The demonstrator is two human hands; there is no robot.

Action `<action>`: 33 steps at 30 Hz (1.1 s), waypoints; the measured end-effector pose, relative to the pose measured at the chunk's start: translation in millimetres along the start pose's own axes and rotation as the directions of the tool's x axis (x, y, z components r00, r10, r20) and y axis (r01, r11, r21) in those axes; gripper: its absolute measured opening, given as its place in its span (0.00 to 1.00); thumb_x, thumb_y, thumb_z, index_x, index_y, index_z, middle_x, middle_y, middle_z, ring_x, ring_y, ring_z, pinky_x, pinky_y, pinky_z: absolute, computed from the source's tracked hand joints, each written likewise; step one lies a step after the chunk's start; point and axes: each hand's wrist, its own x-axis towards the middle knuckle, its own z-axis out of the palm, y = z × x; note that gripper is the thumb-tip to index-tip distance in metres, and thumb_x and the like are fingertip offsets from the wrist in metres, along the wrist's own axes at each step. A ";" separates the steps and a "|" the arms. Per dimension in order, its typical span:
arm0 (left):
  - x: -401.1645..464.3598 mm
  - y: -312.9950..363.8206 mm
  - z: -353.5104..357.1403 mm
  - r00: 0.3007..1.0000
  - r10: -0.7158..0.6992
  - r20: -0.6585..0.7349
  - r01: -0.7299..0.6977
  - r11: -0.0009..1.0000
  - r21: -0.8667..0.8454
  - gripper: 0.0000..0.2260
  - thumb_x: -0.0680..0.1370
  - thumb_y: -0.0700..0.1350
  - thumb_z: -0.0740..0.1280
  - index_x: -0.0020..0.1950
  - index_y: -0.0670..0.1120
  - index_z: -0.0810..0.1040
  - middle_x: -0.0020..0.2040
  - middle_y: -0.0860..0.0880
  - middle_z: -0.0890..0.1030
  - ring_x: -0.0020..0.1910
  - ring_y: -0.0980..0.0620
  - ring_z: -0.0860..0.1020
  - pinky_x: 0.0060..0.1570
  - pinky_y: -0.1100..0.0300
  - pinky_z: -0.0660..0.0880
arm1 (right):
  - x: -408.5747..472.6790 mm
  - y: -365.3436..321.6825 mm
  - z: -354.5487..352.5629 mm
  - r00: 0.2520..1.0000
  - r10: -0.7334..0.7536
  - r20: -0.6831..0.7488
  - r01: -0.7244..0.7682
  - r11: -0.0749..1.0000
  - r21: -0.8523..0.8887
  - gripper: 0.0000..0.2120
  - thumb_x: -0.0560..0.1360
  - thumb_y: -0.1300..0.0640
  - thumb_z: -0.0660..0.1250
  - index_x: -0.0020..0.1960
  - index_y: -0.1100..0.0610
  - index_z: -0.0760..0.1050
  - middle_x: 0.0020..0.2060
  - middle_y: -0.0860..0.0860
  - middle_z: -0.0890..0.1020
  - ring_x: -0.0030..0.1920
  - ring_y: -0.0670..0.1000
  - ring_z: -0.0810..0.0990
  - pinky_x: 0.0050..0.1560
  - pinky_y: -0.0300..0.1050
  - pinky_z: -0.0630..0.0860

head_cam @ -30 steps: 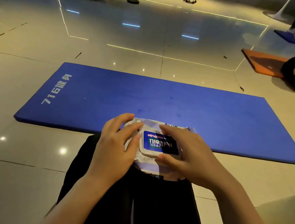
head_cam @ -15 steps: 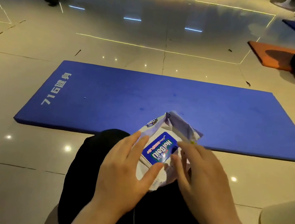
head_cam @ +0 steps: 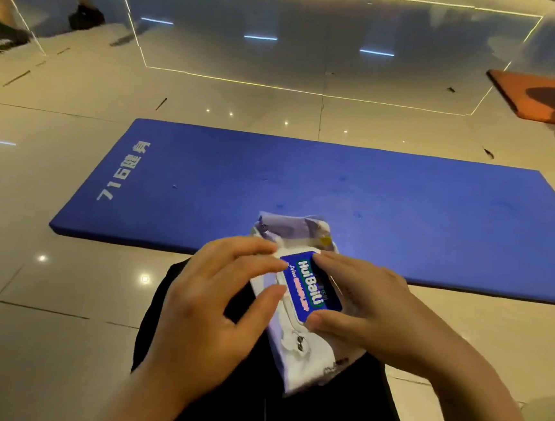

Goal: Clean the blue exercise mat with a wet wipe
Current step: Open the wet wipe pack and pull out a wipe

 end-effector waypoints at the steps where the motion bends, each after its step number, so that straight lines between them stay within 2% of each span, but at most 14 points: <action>1: 10.6 -6.7 -1.3 0.997 0.028 0.071 -0.024 0.998 -0.051 0.13 0.77 0.56 0.64 0.59 0.53 0.75 0.63 0.58 0.76 0.66 0.53 0.73 0.53 0.62 0.78 | 1.7 4.1 -4.0 0.998 -0.025 0.052 0.027 0.999 -0.042 0.34 0.74 0.37 0.65 0.75 0.36 0.54 0.71 0.29 0.59 0.63 0.29 0.54 0.77 0.51 0.49; 4: 36.7 -25.0 5.5 0.954 0.040 0.297 -0.025 0.998 -0.054 0.20 0.73 0.62 0.66 0.63 0.61 0.74 0.69 0.65 0.68 0.73 0.60 0.62 0.60 0.62 0.72 | 2.0 11.2 -19.6 0.983 -0.068 0.168 0.079 0.995 -0.057 0.33 0.75 0.41 0.65 0.74 0.32 0.52 0.64 0.22 0.55 0.65 0.27 0.50 0.78 0.49 0.46; 7: 40.8 -32.1 14.1 0.887 -0.063 0.457 0.075 0.997 -0.007 0.31 0.66 0.70 0.64 0.67 0.64 0.71 0.68 0.72 0.61 0.70 0.68 0.61 0.59 0.67 0.72 | -6.0 12.3 -24.9 0.988 -0.095 0.126 0.105 0.991 -0.083 0.27 0.75 0.41 0.61 0.72 0.32 0.58 0.60 0.23 0.58 0.64 0.30 0.56 0.72 0.42 0.61; 9: 31.7 -30.7 14.0 0.880 -0.081 0.468 0.080 0.997 0.020 0.38 0.63 0.74 0.63 0.71 0.64 0.66 0.68 0.74 0.58 0.70 0.67 0.61 0.58 0.70 0.72 | -14.8 11.1 -13.3 0.961 -0.254 -0.107 0.207 0.922 -0.327 0.16 0.80 0.50 0.63 0.68 0.40 0.71 0.61 0.32 0.69 0.62 0.39 0.69 0.59 0.41 0.73; 10: 25.5 -28.1 13.9 0.882 -0.074 0.465 0.069 0.997 0.028 0.39 0.62 0.76 0.62 0.72 0.66 0.61 0.69 0.75 0.56 0.70 0.67 0.59 0.57 0.73 0.70 | -18.9 14.4 -3.9 0.898 -0.364 -0.249 0.226 0.864 -0.450 0.15 0.77 0.53 0.66 0.62 0.46 0.78 0.58 0.39 0.77 0.56 0.45 0.77 0.49 0.43 0.78; 12: 11.1 -22.7 16.4 0.908 -0.035 0.417 0.009 0.998 0.066 0.41 0.64 0.78 0.60 0.73 0.66 0.54 0.70 0.74 0.54 0.70 0.69 0.58 0.59 0.74 0.65 | -26.7 12.9 19.6 0.799 -0.450 -0.400 0.208 0.830 -0.518 0.14 0.70 0.50 0.67 0.52 0.54 0.82 0.48 0.48 0.84 0.43 0.51 0.82 0.34 0.41 0.79; 13: 4.2 -20.6 18.8 0.930 -0.022 0.368 -0.014 0.995 0.094 0.41 0.65 0.79 0.59 0.74 0.65 0.54 0.71 0.71 0.56 0.69 0.69 0.59 0.59 0.73 0.64 | -27.7 10.8 30.2 0.797 -0.415 -0.440 0.171 0.853 -0.494 0.15 0.73 0.47 0.63 0.50 0.55 0.82 0.46 0.49 0.84 0.40 0.51 0.83 0.32 0.41 0.79; 16: -8.9 -12.1 22.0 0.972 -0.051 0.231 0.017 0.989 0.146 0.41 0.68 0.77 0.58 0.75 0.56 0.59 0.71 0.60 0.65 0.64 0.66 0.64 0.58 0.73 0.66 | -21.9 3.2 50.4 0.813 -0.235 -0.533 -0.008 0.911 -0.413 0.26 0.73 0.37 0.54 0.50 0.55 0.81 0.44 0.49 0.85 0.38 0.49 0.83 0.34 0.35 0.74; 21: -29.5 -3.8 14.6 0.990 -0.111 0.084 0.107 0.993 0.055 0.30 0.72 0.72 0.60 0.67 0.55 0.70 0.62 0.63 0.70 0.63 0.69 0.68 0.52 0.81 0.67 | -8.6 23.7 48.5 0.807 -0.270 -0.525 0.109 0.942 -0.318 0.32 0.75 0.31 0.52 0.60 0.55 0.78 0.55 0.50 0.83 0.51 0.48 0.81 0.50 0.38 0.72; 23: -30.0 -2.6 15.1 0.986 -0.162 0.035 0.162 0.987 0.003 0.25 0.73 0.71 0.60 0.62 0.56 0.74 0.60 0.66 0.70 0.62 0.66 0.70 0.48 0.78 0.73 | -7.2 28.9 47.8 0.821 -0.301 -0.486 0.141 0.931 -0.338 0.35 0.77 0.30 0.47 0.62 0.55 0.77 0.57 0.51 0.83 0.52 0.49 0.83 0.49 0.37 0.73; 25: -22.3 -3.3 20.4 0.989 -0.149 0.016 0.148 0.987 0.055 0.25 0.73 0.67 0.63 0.61 0.52 0.78 0.65 0.59 0.70 0.63 0.58 0.71 0.51 0.65 0.78 | -8.6 28.7 49.7 0.780 -0.375 -0.501 0.164 0.895 -0.414 0.35 0.79 0.33 0.47 0.60 0.58 0.79 0.54 0.53 0.84 0.48 0.51 0.84 0.42 0.35 0.76; 28: -10.4 -8.1 30.5 0.993 -0.056 0.100 0.045 0.993 0.105 0.28 0.73 0.61 0.65 0.69 0.49 0.75 0.72 0.53 0.67 0.69 0.53 0.68 0.61 0.47 0.75 | -10.4 29.8 47.5 0.692 -0.431 -0.579 0.211 0.888 -0.409 0.20 0.75 0.42 0.67 0.55 0.58 0.81 0.48 0.53 0.85 0.43 0.51 0.83 0.36 0.39 0.78; 31: -9.5 -16.4 31.6 0.986 -0.008 0.166 0.000 0.999 0.049 0.30 0.72 0.61 0.67 0.72 0.51 0.70 0.72 0.53 0.70 0.73 0.54 0.66 0.67 0.46 0.70 | -3.3 35.2 33.2 0.676 -0.207 -0.707 0.225 0.972 -0.069 0.10 0.75 0.51 0.68 0.55 0.50 0.78 0.45 0.45 0.83 0.44 0.47 0.77 0.34 0.34 0.69; 33: -12.6 -19.9 30.5 0.986 0.017 0.167 -0.028 0.998 0.062 0.32 0.73 0.62 0.67 0.73 0.51 0.68 0.73 0.54 0.69 0.74 0.55 0.66 0.69 0.49 0.68 | 5.6 40.9 28.1 0.600 -0.088 -0.795 0.226 0.972 0.063 0.15 0.73 0.58 0.66 0.59 0.53 0.77 0.47 0.44 0.79 0.44 0.43 0.76 0.39 0.30 0.69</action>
